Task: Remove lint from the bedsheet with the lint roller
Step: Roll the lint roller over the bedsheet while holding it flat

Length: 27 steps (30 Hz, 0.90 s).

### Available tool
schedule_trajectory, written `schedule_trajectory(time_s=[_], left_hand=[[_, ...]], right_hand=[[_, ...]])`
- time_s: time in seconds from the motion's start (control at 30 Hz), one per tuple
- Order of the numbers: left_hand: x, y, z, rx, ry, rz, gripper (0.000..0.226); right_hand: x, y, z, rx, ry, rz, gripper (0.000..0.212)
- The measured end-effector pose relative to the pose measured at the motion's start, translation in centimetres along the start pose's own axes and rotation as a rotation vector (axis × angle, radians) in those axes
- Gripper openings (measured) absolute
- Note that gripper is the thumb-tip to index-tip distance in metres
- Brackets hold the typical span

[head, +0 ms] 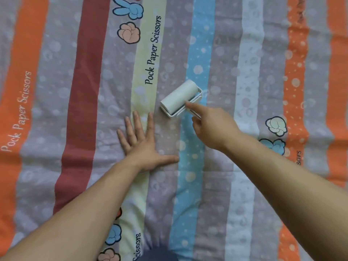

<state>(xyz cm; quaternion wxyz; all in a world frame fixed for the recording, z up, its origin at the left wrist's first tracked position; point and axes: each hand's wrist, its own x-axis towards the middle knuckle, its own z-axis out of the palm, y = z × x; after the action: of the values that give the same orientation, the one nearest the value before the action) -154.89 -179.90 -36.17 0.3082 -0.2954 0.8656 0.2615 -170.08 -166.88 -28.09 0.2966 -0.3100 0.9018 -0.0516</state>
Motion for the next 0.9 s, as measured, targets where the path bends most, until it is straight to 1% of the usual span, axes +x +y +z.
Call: schedule_trajectory(time_s=[0.1,0.17,0.2,0.3,0.4,0.5,0.6,0.67,0.77,0.9], left_hand=[[-0.2,0.1,0.1,0.012,0.012,0.009,0.155],[-0.3,0.0,0.1,0.011,0.027,0.022,0.148],[-0.2,-0.2,0.1,0.002,0.03,0.029,0.14],[-0.1,-0.5,0.4,-0.028,0.099,0.026,0.104],[-0.4,0.4,0.9,-0.008,0.193,-0.045,0.087],[-1.3,3.2,2.0,-0.052,0.275,-0.095,0.078],[-2.7,7.4,4.0,-0.056,0.256,-0.014,0.071],[-3.6,9.6,5.5,-0.075,0.247,0.027,0.072],[-4.8,11.9,7.3,-0.094,0.253,0.036,0.075],[-6.3,13.8,10.1,-0.039,0.242,0.018,0.066]], right_hand=[[-1.4,1.5,0.7,-0.024,0.023,0.008,0.051],[-3.0,2.9,1.2,-0.023,0.032,0.003,0.052],[-3.8,3.6,1.5,-0.021,0.025,-0.005,0.052],[-6.2,5.7,2.4,-0.006,0.016,-0.013,0.053],[-8.3,7.9,3.2,-0.006,0.025,-0.031,0.052],[-11.2,10.4,4.0,-0.024,0.036,-0.047,0.052],[-13.8,12.6,4.6,-0.042,0.033,-0.052,0.051],[-15.1,13.8,4.8,-0.038,0.034,-0.074,0.049],[-16.6,15.2,4.5,-0.029,0.016,-0.106,0.047],[-18.9,17.7,3.4,-0.029,-0.025,-0.126,0.049]])
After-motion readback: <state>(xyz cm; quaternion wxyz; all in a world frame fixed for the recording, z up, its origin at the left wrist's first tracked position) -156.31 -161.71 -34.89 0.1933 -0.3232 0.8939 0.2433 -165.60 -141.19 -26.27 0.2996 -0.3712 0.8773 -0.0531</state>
